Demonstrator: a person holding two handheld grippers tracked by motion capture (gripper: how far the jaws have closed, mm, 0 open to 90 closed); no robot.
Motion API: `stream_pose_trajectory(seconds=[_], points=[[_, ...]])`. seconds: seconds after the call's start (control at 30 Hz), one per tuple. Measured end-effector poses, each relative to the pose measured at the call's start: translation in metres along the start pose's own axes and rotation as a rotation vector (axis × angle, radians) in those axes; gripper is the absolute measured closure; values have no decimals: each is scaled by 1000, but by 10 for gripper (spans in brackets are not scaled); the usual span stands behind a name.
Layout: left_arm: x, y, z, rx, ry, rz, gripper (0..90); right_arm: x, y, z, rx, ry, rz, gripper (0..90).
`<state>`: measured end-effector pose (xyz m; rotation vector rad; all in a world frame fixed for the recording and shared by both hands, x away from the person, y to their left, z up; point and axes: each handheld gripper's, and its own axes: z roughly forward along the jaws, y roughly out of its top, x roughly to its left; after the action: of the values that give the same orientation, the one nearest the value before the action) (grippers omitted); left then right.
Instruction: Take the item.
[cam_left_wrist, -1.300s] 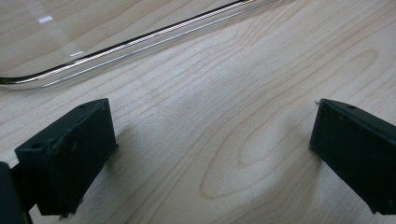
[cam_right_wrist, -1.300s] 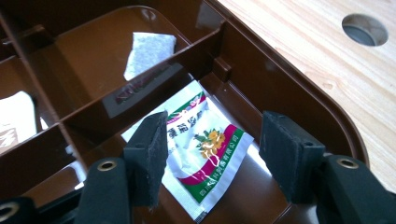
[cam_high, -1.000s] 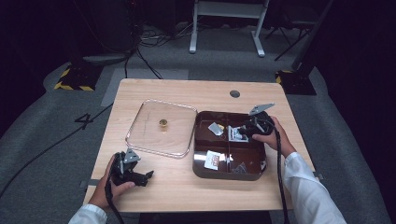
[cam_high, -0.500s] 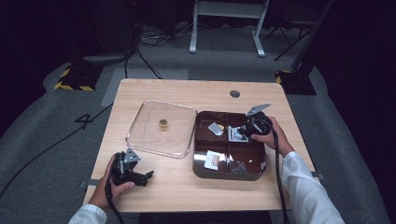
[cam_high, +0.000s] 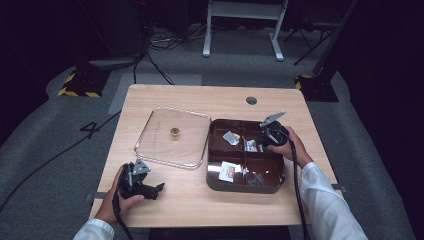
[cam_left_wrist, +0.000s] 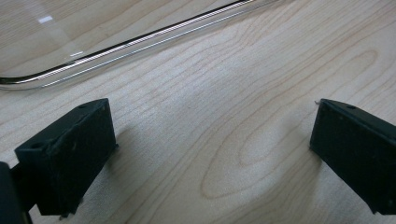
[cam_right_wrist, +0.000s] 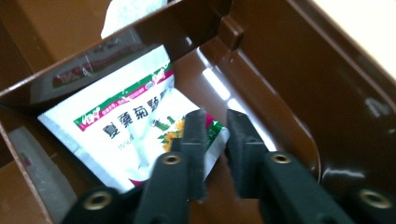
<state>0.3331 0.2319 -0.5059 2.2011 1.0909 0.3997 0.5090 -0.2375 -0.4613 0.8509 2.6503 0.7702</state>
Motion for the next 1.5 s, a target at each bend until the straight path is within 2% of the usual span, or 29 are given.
stream_pose_trajectory(seconds=[0.13, 0.33, 0.67, 1.0, 1.27, 1.33, 1.5], points=[[0, 0, 0, 0, 0, 0, 3, 0, -1, -3, -30, -3, -3, 900], [0, 0, 0, 0, 0, 0, 3, 1, 0, -11, -53, -24, -21, 900], [0, 0, 0, 0, 0, 0, 3, 7, 4, -33, -129, -29, -50, 900], [0, 0, 0, 0, 0, 0, 3, 8, 5, -49, -187, -59, -50, 900], [0, 0, 0, 0, 0, 0, 3, 7, 5, -52, -195, -62, -47, 900], [0, 0, 0, 0, 0, 0, 3, 5, 4, -70, -240, -67, -43, 900], [0, 0, 0, 0, 0, 0, 3, 6, 2, -80, -252, -73, -42, 900]])
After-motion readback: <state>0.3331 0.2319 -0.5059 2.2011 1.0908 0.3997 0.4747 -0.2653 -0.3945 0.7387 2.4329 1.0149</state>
